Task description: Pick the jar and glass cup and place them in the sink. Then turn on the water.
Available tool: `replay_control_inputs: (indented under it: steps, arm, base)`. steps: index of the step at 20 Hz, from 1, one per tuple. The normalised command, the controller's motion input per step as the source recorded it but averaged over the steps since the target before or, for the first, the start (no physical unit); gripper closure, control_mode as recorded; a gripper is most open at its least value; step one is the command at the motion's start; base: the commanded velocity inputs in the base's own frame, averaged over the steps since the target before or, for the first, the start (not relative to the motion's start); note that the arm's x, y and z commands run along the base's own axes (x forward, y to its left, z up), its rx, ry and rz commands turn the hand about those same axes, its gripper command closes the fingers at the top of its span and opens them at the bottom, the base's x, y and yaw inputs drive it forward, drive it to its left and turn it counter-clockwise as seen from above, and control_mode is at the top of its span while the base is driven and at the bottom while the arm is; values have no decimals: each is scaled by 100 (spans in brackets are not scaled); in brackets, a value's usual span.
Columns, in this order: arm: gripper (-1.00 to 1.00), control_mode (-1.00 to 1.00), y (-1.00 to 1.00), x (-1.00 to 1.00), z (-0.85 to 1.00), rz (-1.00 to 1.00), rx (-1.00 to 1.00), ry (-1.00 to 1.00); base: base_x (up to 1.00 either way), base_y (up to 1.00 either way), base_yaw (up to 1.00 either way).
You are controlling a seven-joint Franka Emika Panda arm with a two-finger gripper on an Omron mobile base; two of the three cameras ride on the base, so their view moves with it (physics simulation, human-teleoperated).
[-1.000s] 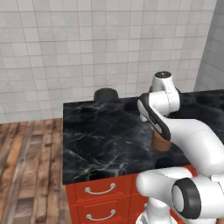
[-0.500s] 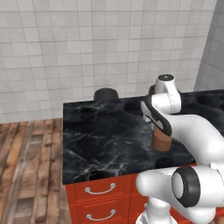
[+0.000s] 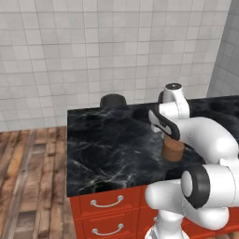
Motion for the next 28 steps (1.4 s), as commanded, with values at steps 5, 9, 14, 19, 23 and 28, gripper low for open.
replay_control_inputs:
  steps: [5, 9, 14, 19, 23, 28]
  arm:
    - [-100, -100, -13, 3, -32, 2, 0, 0]
    - [-100, -100, -10, 0, -38, 2, 0, 0]
    - [-100, -100, -4, 0, -28, 2, 0, 0]
    - [-100, -100, -2, -16, -48, 1, 0, 0]
    - [100, -100, 0, -53, -79, 0, 0, 0]
    - [100, -100, 0, -39, -64, 0, 0, 0]
  base:
    - [0, 0, 0]
    - [0, 0, 0]
    - [0, 0, 0]
    - [0, 0, 0]
    - [0, 0, 0]
    - [0, 0, 0]
